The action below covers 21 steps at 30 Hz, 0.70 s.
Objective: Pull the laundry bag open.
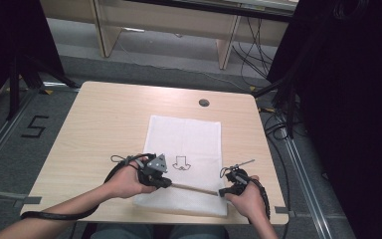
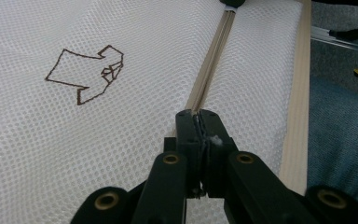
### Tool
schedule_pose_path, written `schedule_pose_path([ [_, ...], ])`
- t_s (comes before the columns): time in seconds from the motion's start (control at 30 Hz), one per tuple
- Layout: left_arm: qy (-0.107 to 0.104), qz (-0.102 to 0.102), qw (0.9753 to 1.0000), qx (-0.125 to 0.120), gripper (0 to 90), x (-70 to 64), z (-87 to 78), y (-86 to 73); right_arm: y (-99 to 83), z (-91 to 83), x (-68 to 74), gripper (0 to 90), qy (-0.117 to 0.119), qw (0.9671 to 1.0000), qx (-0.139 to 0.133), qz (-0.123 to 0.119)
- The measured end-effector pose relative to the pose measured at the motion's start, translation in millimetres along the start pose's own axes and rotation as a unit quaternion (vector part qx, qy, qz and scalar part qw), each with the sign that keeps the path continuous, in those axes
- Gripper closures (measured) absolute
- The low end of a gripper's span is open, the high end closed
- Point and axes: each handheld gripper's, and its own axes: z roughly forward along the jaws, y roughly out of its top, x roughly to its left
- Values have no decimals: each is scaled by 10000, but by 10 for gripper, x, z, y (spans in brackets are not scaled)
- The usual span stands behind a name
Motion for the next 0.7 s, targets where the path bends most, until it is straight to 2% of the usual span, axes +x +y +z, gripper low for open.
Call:
schedule_pose_path([
  [0.3,7,11,10000,40,877,8,-13,-16,-1,1,0,900,-4,10000,2,3],
  [0.47,40,91,9999,53,877,20,-33,-32,-1,-1,0,900,-1,10000,0,-2],
  [0.5,38,42,10000,48,876,20,-38,-39,-5,1,27,900,62,9998,22,174],
  [0.6,70,142,9999,49,877,37,-53,-46,-5,4,26,900,55,9998,12,166],
  [0.7,86,71,9999,57,877,37,-65,-64,-6,1,26,900,62,9998,19,169],
])
